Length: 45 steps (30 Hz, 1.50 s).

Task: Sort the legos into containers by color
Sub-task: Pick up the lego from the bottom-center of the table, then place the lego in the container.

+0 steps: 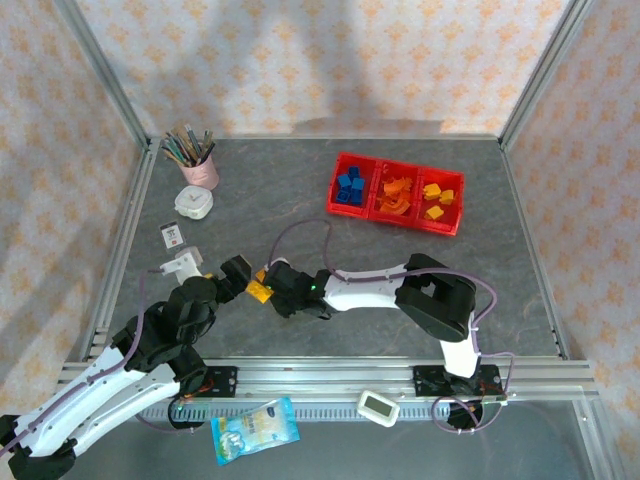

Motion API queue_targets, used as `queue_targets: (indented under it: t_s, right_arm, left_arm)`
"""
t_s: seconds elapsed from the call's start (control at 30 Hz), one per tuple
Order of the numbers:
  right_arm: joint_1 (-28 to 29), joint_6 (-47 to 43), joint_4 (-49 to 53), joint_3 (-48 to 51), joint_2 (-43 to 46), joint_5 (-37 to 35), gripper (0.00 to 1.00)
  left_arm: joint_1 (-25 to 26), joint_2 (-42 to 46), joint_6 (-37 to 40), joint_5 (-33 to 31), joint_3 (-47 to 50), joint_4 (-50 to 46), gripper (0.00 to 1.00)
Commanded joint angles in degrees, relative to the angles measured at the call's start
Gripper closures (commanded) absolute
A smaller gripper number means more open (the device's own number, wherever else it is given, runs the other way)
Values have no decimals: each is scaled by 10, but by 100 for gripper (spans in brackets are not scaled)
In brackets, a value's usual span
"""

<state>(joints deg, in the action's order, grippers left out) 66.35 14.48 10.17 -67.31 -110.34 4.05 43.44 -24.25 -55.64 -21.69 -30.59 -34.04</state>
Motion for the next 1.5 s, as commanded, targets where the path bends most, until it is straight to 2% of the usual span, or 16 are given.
queue_targets:
  t_s: [0.0,0.2,0.33,0.5,0.8,0.93,1.07,1.17,1.37,1.47]
  right_arm:
    - [1,10,11,2,33,-23,76]
    - [-9,38,40,21,93,-58,78]
    - [-50,71,56,52,143,-61,79]
    - [-135,84,70,91,207,-63,79]
    - [-362,80,85,88,276,-67,79]
    - [-454,69,81,63,268,-90,79]
    - [-537,65,66,36,240,-81,79]
    - [-572,53,53,8,203,-99,79]
    - [-616,43,48,-55,105,-83,78]
    - [-621,38,61,-85,67,-85,72]
  left_arm:
    - [-2,-5,8,-4,3,16,1]
    - [-2,-41,29,22,-7,59,1]
    - [-2,-81,48,43,-17,97,1]
    - [-3,-136,69,80,-21,166,1]
    - [-3,-257,97,164,-38,303,1]
    - [-3,-320,107,199,-55,350,1]
    - [-3,-374,113,229,-71,392,1]
    - [-3,-405,116,242,-82,412,1]
    - [-3,-444,120,255,-100,432,1]
    - [-3,-451,123,253,-104,431,1]
